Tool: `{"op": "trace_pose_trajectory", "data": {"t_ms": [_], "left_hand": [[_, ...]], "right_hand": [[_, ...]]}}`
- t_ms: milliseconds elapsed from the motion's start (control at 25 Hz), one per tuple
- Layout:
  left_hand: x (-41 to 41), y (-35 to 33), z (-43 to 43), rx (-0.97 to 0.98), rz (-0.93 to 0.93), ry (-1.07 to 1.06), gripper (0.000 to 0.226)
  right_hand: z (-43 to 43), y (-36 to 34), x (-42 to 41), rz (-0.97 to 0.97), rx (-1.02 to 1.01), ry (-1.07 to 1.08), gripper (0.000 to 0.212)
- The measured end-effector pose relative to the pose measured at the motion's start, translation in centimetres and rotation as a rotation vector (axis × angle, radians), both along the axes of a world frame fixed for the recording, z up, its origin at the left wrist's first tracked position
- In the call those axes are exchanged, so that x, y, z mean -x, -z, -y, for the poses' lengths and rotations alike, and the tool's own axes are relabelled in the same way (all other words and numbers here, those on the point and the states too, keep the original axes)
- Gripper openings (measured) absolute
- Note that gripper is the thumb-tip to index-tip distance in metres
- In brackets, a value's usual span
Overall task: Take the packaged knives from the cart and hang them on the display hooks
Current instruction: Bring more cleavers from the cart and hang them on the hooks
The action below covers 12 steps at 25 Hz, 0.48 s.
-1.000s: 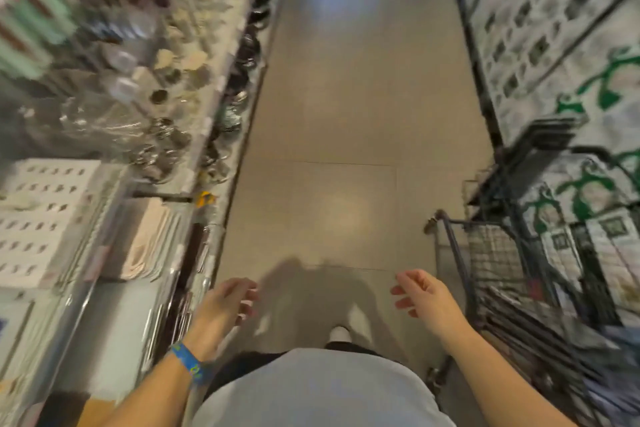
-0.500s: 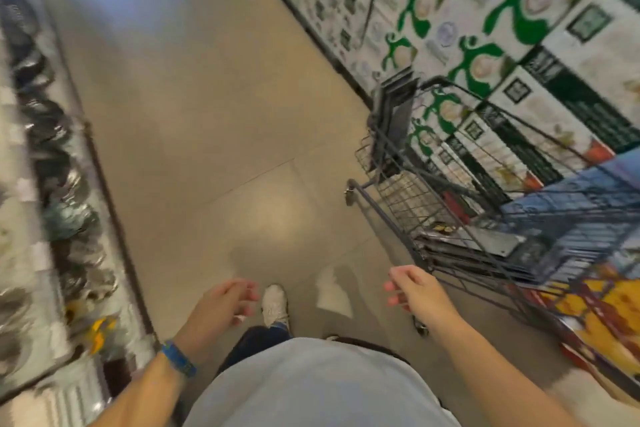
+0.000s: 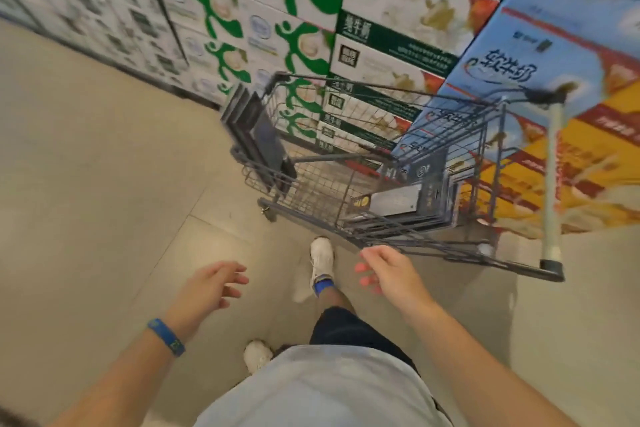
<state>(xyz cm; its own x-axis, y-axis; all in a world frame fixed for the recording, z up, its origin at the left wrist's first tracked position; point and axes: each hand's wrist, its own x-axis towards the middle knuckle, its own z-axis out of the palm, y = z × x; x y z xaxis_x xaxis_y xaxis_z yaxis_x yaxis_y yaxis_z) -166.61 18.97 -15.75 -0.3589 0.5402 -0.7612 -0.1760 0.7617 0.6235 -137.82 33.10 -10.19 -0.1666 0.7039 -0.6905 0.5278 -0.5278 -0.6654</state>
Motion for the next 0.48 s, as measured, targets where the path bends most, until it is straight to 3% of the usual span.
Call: {"op": "trace_pose_trajectory", "data": {"t_ms": [280,400,480], "left_hand": [[-2.1,0.0,-15.3,0.009,-0.048,0.151,0.025],[-2.2,-1.2,-20.6,0.021,-0.095,0.168,0.026],[-2.4,-1.8,-23.0,0.011,-0.114,0.167,0.025]], "right_hand": [[-15.3,4.1,-1.6,-0.039,-0.079,0.073,0.016],[-21.9,6.2,-2.9,0.204,-0.132,-0.087,0.018],[-25.0,7.7,-3.9,0.466,-0.296,-0.301,0.014]]}}
